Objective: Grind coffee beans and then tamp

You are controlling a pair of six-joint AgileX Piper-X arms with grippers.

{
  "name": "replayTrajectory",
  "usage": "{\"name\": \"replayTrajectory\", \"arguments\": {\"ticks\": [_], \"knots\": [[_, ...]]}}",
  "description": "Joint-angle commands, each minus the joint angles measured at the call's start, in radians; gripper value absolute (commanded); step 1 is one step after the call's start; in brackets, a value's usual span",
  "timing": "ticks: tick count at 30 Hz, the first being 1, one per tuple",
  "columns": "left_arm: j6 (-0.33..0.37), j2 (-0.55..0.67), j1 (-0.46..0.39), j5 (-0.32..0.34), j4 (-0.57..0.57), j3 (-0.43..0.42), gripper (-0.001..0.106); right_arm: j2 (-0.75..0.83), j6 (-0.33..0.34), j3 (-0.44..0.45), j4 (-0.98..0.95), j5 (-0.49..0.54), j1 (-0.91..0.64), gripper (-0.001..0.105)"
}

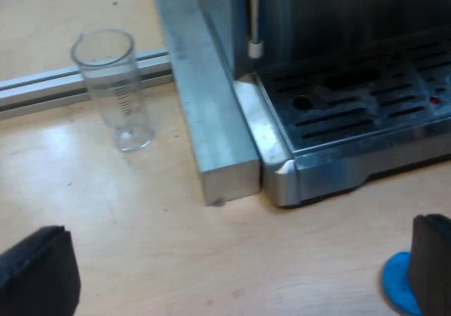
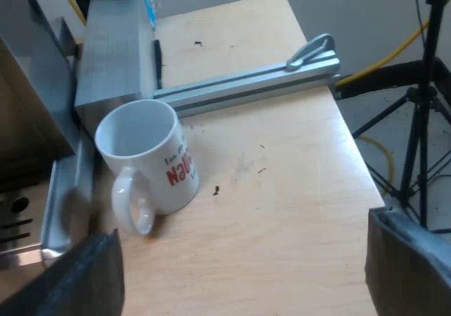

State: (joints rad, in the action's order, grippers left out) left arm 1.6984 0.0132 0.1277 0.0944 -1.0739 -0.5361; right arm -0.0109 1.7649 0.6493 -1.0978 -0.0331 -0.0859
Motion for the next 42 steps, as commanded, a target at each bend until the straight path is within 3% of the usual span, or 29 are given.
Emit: {"name": "replayTrajectory", "arguments": {"ticks": [1, 5, 11, 15, 22, 31, 42], "knots": [[0.002, 0.125, 0.000, 0.042, 0.011, -0.005, 0.097, -0.043, 0.001, 0.039, -0.008, -0.027, 0.028, 0.071], [0.002, 0.089, 0.002, 0.120, 0.011, -0.005, 0.097, -0.123, 0.008, 0.098, -0.076, -0.033, 0.079, 0.071], [0.002, 0.028, 0.054, 0.176, 0.043, -0.005, 0.097, -0.220, 0.059, 0.164, -0.112, -0.099, 0.165, 0.071], [0.002, -0.002, 0.104, 0.182, 0.071, -0.005, 0.097, -0.258, 0.081, 0.175, -0.112, -0.136, 0.219, 0.071], [0.002, -0.075, 0.202, 0.248, 0.110, -0.005, 0.097, -0.310, 0.145, 0.175, -0.110, -0.215, 0.335, 0.071], [-0.081, -0.175, 0.327, 0.324, 0.177, -0.005, 0.096, -0.348, 0.171, 0.175, 0.003, -0.296, 0.462, 0.071], [-0.111, -0.275, 0.374, 0.346, 0.230, 0.013, 0.075, -0.387, 0.177, 0.163, 0.080, -0.326, 0.619, 0.071]]}}
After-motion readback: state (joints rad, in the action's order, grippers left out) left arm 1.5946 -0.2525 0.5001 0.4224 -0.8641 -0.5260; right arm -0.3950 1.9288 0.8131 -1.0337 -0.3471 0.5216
